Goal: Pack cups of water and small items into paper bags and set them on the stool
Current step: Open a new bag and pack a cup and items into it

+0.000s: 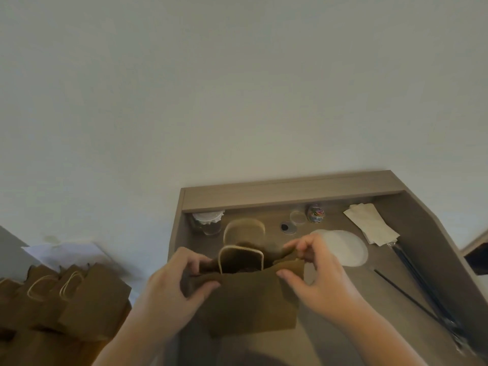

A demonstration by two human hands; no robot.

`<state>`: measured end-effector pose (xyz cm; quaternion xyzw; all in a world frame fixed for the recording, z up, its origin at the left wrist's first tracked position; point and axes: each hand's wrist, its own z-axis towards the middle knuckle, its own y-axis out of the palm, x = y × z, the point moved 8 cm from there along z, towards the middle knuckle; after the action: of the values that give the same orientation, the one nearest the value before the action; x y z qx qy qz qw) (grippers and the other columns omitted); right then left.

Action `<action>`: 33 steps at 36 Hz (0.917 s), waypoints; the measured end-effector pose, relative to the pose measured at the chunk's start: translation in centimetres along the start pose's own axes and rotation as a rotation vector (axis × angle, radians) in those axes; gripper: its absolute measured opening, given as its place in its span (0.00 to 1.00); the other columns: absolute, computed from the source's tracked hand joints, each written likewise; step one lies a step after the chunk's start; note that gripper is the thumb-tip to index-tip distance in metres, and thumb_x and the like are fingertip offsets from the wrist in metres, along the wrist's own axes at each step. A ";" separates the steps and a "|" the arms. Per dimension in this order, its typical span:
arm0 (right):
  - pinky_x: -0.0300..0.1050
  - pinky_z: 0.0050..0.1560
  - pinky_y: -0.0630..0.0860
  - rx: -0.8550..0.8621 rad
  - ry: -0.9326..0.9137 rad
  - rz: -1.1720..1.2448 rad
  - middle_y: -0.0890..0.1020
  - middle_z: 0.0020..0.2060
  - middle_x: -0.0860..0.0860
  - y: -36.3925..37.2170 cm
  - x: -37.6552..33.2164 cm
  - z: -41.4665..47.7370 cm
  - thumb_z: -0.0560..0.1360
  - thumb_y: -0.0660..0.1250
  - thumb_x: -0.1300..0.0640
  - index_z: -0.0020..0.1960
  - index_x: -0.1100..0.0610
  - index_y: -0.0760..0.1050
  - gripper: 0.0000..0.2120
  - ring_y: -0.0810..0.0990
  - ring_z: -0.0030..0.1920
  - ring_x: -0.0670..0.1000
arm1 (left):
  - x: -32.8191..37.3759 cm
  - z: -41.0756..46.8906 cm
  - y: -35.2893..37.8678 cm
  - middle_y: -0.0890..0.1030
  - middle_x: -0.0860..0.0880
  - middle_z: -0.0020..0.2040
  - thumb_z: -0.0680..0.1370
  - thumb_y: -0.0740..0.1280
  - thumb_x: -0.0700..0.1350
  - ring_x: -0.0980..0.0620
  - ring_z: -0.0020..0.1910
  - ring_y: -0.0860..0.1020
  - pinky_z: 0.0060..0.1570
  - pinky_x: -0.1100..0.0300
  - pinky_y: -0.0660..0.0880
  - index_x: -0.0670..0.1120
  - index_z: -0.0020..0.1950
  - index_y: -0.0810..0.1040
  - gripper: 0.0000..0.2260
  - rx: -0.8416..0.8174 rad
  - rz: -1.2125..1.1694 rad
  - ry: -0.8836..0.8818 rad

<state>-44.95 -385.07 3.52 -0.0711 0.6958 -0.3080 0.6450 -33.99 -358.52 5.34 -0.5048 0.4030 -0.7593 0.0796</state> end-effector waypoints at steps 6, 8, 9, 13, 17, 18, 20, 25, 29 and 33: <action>0.42 0.70 0.73 -0.248 -0.081 -0.163 0.82 0.55 0.31 1.3 -1.8 1.1 0.78 0.75 0.48 0.74 0.31 0.68 0.29 0.77 0.62 0.36 | 1.1 0.7 1.1 0.80 0.66 0.53 0.72 0.80 0.53 0.62 0.56 0.80 0.56 0.67 0.78 0.67 0.65 0.72 0.27 -0.152 0.050 0.001; 0.44 0.67 0.76 -0.297 -0.127 -0.229 0.81 0.53 0.30 1.4 -2.3 1.6 0.79 0.73 0.47 0.64 0.34 0.80 0.15 0.76 0.61 0.35 | 1.8 1.3 1.7 0.78 0.67 0.53 0.73 0.78 0.58 0.63 0.55 0.78 0.58 0.66 0.77 0.64 0.64 0.77 0.21 -0.218 0.133 0.018; 0.44 0.65 0.76 -0.311 -0.139 -0.229 0.82 0.53 0.30 1.4 -2.5 1.9 0.80 0.73 0.48 0.61 0.35 0.83 0.12 0.76 0.60 0.36 | 2.1 1.7 2.0 0.77 0.66 0.52 0.73 0.76 0.60 0.63 0.54 0.77 0.58 0.65 0.77 0.63 0.61 0.79 0.18 -0.232 0.158 0.019; 0.42 0.62 0.78 -0.291 -0.155 -0.220 0.84 0.50 0.33 1.2 -2.4 2.9 0.79 0.74 0.49 0.54 0.38 0.87 0.07 0.80 0.57 0.38 | 2.5 2.9 2.4 0.78 0.64 0.46 0.74 0.75 0.61 0.62 0.49 0.77 0.54 0.61 0.77 0.61 0.52 0.85 0.10 -0.209 0.191 0.027; 0.40 0.58 0.80 -0.289 -0.077 -0.159 0.85 0.47 0.35 1.0 -1.4 3.4 0.78 0.76 0.49 0.50 0.38 0.88 0.05 0.82 0.52 0.38 | 2.4 3.3 2.2 0.79 0.63 0.44 0.72 0.75 0.63 0.62 0.47 0.78 0.49 0.64 0.76 0.59 0.47 0.87 0.10 -0.172 0.188 0.042; 0.39 0.56 0.80 -0.288 -0.065 -0.142 0.85 0.46 0.35 1.0 -1.2 3.4 0.78 0.76 0.49 0.49 0.38 0.88 0.05 0.83 0.51 0.39 | 2.4 3.3 2.2 0.78 0.63 0.43 0.73 0.75 0.63 0.62 0.46 0.78 0.48 0.65 0.75 0.58 0.46 0.87 0.11 -0.176 0.194 0.038; 0.35 0.53 0.79 -0.290 -0.049 -0.118 0.85 0.45 0.35 1.1 -1.1 3.3 0.78 0.76 0.49 0.48 0.40 0.88 0.05 0.83 0.50 0.39 | 2.4 3.3 2.4 0.78 0.63 0.43 0.73 0.74 0.64 0.61 0.46 0.78 0.46 0.68 0.74 0.58 0.45 0.86 0.11 -0.191 0.215 0.038; 0.34 0.52 0.79 -0.307 -0.033 -0.104 0.84 0.45 0.34 1.3 -1.4 3.1 0.79 0.74 0.51 0.49 0.41 0.88 0.06 0.82 0.51 0.39 | 3.0 3.6 2.6 0.78 0.63 0.45 0.75 0.72 0.63 0.62 0.47 0.78 0.48 0.63 0.76 0.60 0.43 0.79 0.09 -0.227 0.228 0.050; 0.35 0.53 0.79 -0.330 -0.075 -0.098 0.84 0.45 0.35 1.9 -1.5 3.2 0.79 0.75 0.49 0.44 0.35 0.85 0.09 0.82 0.50 0.40 | 2.8 3.7 3.1 0.81 0.66 0.47 0.74 0.73 0.64 0.65 0.49 0.79 0.52 0.64 0.77 0.65 0.48 0.82 0.06 -0.291 0.193 0.003; 0.43 0.58 0.79 -0.347 -0.127 0.069 0.87 0.51 0.42 0.3 -0.6 3.6 0.78 0.72 0.41 0.54 0.38 0.86 0.07 0.84 0.53 0.45 | 3.3 4.4 3.1 0.82 0.69 0.48 0.73 0.76 0.63 0.68 0.50 0.80 0.53 0.66 0.77 0.73 0.47 0.82 0.06 -0.293 0.145 0.037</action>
<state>-41.37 -385.73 3.98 -0.1769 0.6982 -0.1558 0.6759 -32.80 -364.68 6.24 -0.4665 0.5460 -0.6939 0.0522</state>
